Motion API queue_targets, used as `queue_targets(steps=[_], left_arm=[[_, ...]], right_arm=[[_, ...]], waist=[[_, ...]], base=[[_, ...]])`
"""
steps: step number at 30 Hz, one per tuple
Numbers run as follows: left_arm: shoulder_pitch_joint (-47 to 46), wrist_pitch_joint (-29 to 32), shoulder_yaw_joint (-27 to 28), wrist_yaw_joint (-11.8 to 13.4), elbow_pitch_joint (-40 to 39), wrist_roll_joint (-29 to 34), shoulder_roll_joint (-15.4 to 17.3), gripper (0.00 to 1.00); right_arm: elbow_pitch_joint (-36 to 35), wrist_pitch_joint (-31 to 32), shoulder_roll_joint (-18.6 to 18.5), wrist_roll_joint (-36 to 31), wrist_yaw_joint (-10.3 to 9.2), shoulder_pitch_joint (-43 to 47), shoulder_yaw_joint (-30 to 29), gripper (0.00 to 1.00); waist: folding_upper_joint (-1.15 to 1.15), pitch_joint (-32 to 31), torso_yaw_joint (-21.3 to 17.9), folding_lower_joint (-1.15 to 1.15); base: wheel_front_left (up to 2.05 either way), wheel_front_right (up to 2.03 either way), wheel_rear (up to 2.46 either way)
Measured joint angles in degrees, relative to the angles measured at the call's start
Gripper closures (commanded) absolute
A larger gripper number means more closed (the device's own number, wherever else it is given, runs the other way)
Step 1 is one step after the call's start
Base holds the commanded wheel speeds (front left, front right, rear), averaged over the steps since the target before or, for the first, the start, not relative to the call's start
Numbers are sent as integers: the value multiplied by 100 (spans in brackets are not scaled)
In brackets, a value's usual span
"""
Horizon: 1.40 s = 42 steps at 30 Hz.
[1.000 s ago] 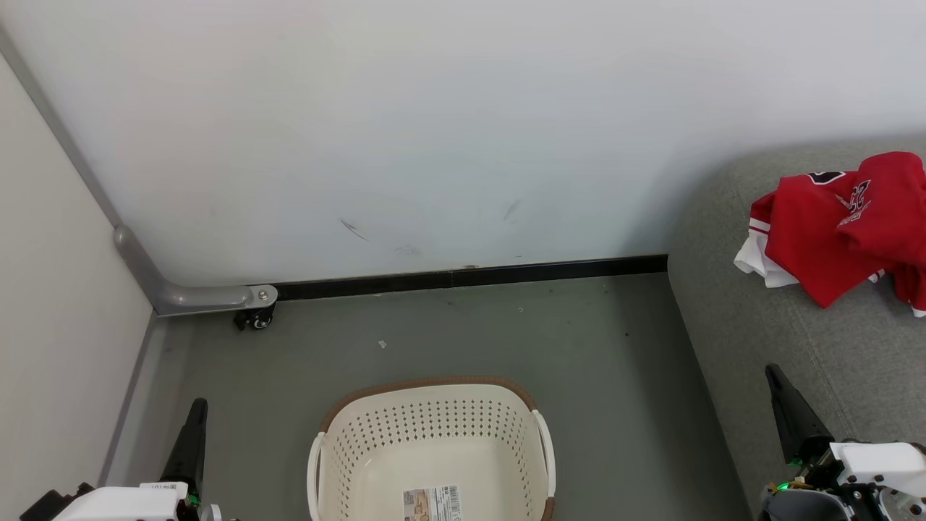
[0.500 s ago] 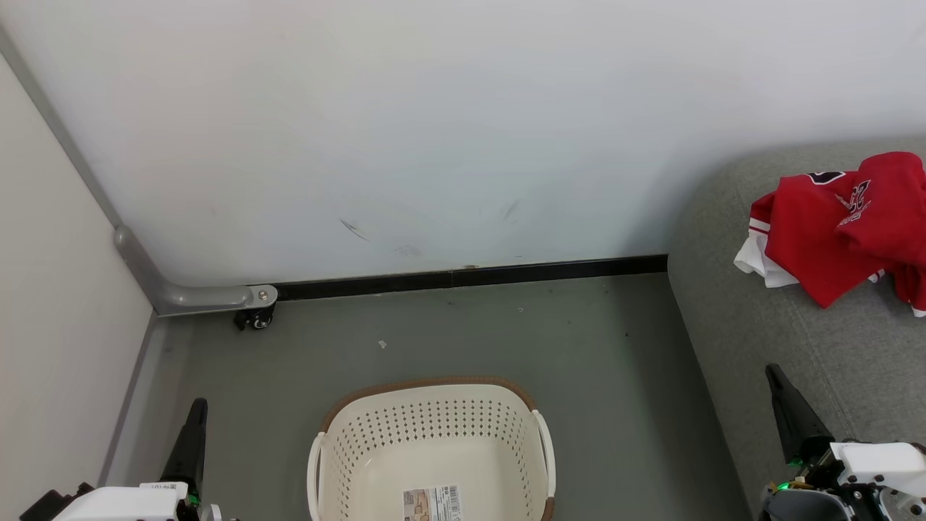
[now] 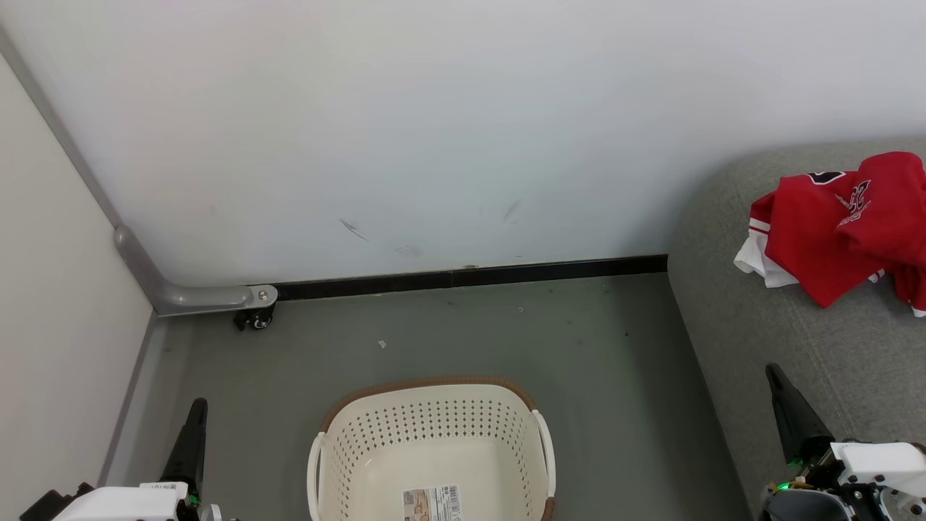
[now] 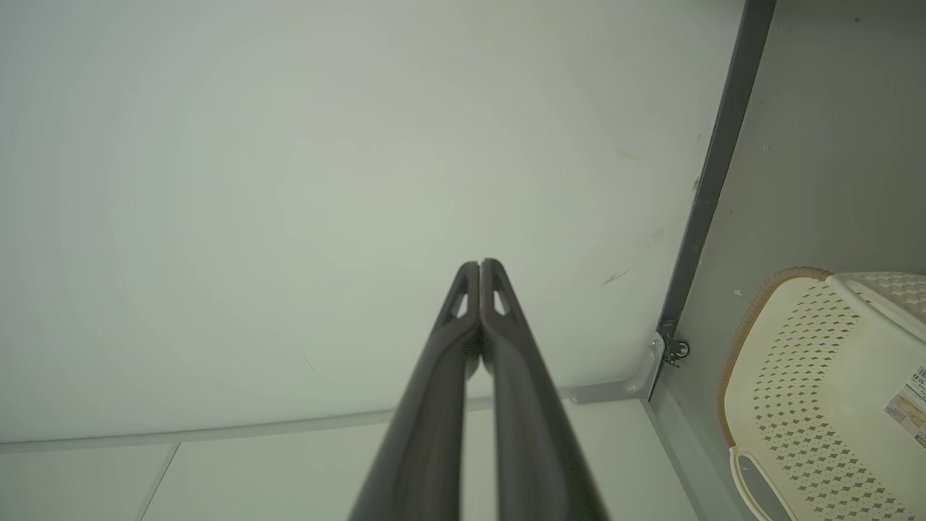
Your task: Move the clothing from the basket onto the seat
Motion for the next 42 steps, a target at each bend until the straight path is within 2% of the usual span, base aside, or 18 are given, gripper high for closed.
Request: queue_targets(steps=[42], left_arm=[[0,0,0,0,0,0,0,100]], right_arm=[[2,18,32,-10,0,-1,-35,100]], waist=[[0,0,0,0]], base=[[0,0,0]])
